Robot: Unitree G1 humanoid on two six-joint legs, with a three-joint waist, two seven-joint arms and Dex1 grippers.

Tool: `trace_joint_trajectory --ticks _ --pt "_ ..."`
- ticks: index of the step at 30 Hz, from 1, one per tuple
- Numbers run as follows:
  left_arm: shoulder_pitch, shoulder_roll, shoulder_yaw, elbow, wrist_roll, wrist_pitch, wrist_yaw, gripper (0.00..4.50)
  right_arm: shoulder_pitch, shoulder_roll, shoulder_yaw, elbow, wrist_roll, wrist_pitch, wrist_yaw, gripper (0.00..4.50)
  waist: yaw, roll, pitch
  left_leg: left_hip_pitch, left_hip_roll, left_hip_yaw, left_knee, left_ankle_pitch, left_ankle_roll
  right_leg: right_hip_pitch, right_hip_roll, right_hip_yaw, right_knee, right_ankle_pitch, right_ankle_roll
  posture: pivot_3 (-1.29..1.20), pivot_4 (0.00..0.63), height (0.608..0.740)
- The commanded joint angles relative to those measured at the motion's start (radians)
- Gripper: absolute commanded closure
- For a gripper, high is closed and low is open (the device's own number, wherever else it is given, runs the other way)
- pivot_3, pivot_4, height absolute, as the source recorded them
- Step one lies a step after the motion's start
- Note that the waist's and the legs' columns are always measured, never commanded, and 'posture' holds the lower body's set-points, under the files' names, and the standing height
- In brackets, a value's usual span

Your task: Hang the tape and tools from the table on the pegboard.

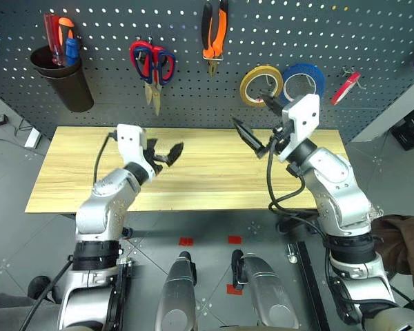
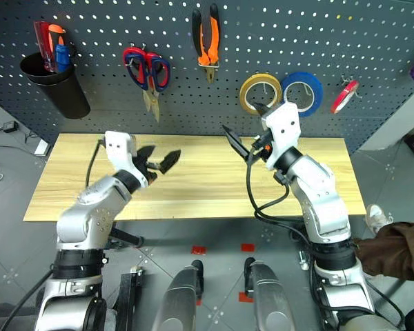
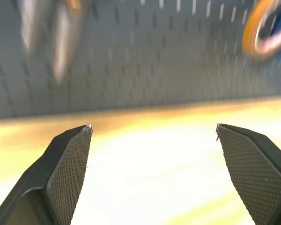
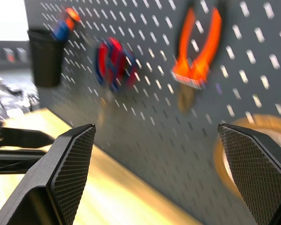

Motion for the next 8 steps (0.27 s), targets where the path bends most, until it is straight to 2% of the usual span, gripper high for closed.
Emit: trace_joint_trajectory --ticks 1,4,8 --pt "0.063 0.008 -0.038 0.054 0.136 -0.093 0.056 0.02 0.133 0.038 -0.131 0.029 0.017 -0.027 -0.123 0.00 0.000 0.004 -0.011 0.000 0.000 0.000 -0.001 0.000 0.000 0.000 0.000 0.000 -0.001 0.000 0.000 -0.05 0.274 0.740" --pt "0.089 -0.019 0.002 0.123 0.132 -0.142 0.060 0.02 0.270 0.038 -0.187 0.128 -0.042 -0.111 -0.189 0.00 0.002 0.006 -0.020 0.000 0.000 0.001 -0.001 -0.001 0.000 0.001 0.000 -0.001 -0.005 -0.001 -0.002 -0.06 0.261 0.740" --pt "0.118 -0.035 0.029 0.151 0.136 -0.215 0.046 0.02 0.359 0.021 -0.232 0.235 -0.058 -0.218 -0.203 0.00 -0.001 0.009 -0.029 -0.001 -0.001 0.003 0.001 -0.002 -0.003 0.003 0.000 -0.001 -0.011 -0.002 -0.003 -0.09 0.241 0.740"
